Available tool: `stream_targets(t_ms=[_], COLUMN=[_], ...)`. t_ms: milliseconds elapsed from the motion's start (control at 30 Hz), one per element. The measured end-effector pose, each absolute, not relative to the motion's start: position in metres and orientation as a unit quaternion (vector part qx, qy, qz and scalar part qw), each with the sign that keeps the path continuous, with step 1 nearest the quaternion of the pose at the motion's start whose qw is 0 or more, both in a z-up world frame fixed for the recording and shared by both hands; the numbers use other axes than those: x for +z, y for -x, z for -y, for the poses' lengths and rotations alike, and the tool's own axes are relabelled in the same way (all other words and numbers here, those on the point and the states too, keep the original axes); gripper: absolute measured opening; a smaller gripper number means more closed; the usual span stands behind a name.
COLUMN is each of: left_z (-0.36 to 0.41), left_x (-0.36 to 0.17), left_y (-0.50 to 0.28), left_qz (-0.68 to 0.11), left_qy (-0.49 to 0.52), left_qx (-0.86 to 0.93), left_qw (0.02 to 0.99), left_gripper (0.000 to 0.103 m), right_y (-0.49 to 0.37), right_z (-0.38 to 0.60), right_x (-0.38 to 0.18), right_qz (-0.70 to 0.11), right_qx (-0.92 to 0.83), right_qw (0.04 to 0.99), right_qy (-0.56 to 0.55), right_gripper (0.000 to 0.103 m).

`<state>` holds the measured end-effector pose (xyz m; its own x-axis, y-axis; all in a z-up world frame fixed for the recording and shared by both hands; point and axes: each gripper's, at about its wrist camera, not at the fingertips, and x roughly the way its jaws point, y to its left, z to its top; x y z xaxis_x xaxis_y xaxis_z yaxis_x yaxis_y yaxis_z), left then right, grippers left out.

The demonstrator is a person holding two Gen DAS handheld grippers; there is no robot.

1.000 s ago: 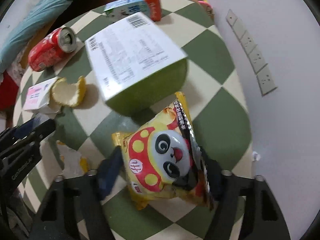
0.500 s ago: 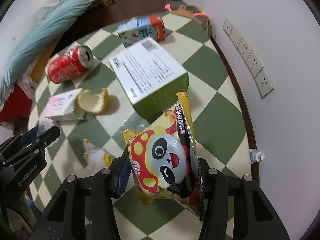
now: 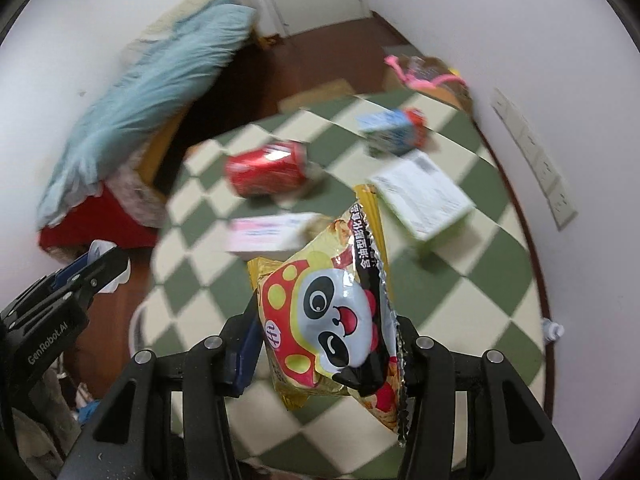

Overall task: Collect trash
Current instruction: 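Drop the lid into the bin from the left tool while the right drops the bag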

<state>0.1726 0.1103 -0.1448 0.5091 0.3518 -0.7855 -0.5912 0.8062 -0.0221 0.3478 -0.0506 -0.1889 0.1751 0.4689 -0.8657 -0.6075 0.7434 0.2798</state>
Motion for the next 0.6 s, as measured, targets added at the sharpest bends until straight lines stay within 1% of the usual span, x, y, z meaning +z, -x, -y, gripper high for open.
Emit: stream_targets(t_ms=[133, 333, 467, 600], left_z=[-0.14, -0.188, -0.228, -0.275], left_x=[-0.124, -0.12, -0.14, -0.181], left_y=[-0.13, -0.065, -0.013, 0.043], left_qz=[-0.392, -0.382, -0.391, -0.413], left_qy=[0.149, 0.166, 0.195, 0.259], left_qx=[0.3, 0.342, 0.373, 0.396], left_qw=[0.857, 0.842, 0.819, 0.778], left_gripper=[0.036, 0.036, 0.036, 0.036], right_y=[-0.317, -0.261, -0.215, -0.164], right_z=[0.017, -0.047, -0.098, -0.151], right_x=[-0.163, -0.139, -0.15, -0.181], right_qz=[-0.52, -0.506, -0.514, -0.539], right_qx=[0.39, 0.448, 0.481, 0.504], right_qw=[0.757, 0.734, 0.706, 0.665], right_qy=[0.062, 0.069, 0.086, 0.112], right_gripper=[0.052, 0.052, 0.052, 0.052])
